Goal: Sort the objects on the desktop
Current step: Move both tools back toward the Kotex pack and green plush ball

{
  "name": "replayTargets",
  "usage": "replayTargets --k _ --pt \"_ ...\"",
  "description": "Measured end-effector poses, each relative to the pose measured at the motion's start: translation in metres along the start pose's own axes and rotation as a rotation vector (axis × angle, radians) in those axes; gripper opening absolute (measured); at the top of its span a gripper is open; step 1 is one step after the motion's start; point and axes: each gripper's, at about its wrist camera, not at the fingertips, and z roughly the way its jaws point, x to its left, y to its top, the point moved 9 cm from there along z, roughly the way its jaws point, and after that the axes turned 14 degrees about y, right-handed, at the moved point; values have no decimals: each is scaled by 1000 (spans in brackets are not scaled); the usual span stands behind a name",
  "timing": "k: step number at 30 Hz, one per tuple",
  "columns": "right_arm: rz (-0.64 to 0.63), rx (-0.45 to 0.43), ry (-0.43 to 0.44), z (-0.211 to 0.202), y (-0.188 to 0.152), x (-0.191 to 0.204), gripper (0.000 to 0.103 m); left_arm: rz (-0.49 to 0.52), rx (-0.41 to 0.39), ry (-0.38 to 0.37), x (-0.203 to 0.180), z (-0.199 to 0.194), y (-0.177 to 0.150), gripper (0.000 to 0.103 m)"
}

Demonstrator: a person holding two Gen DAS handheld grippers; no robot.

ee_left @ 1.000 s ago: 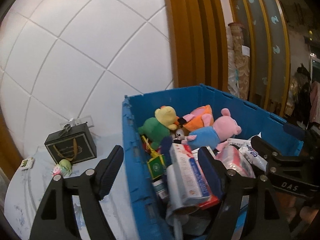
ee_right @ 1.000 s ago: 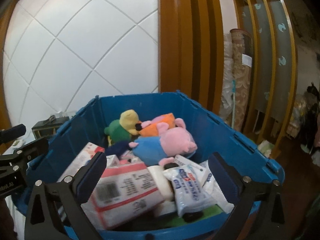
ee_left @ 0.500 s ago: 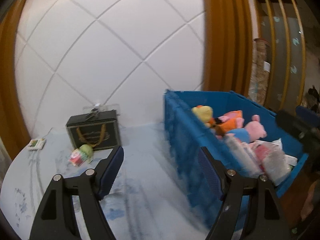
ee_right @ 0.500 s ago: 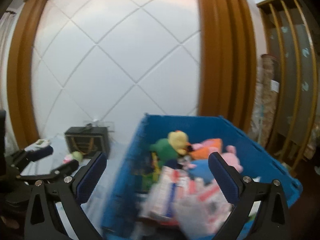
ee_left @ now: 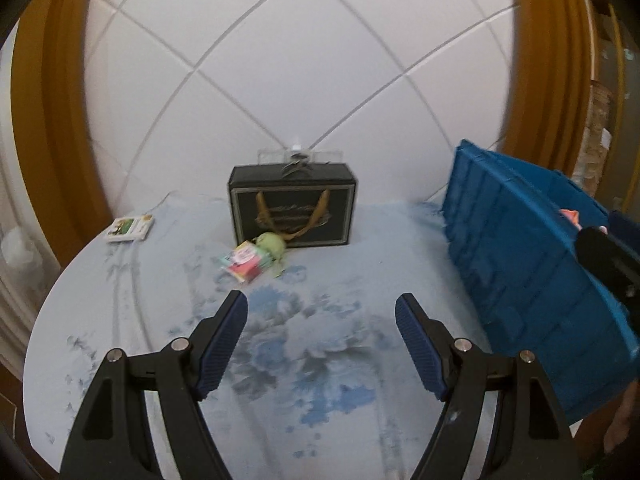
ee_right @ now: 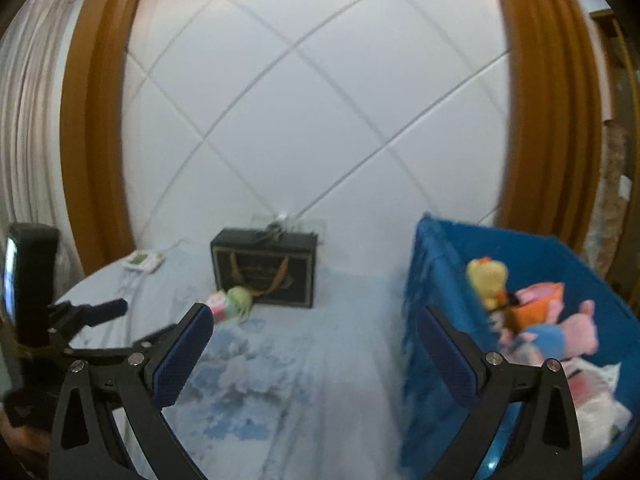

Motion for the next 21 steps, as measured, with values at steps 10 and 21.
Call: replayTargets --k 10,21 --pt "-53 96 42 109 24 23 103 -67 145 20 56 95 -6 76" --pt "-2 302 152 279 -19 12 103 -53 330 128 116 246 -19 76"
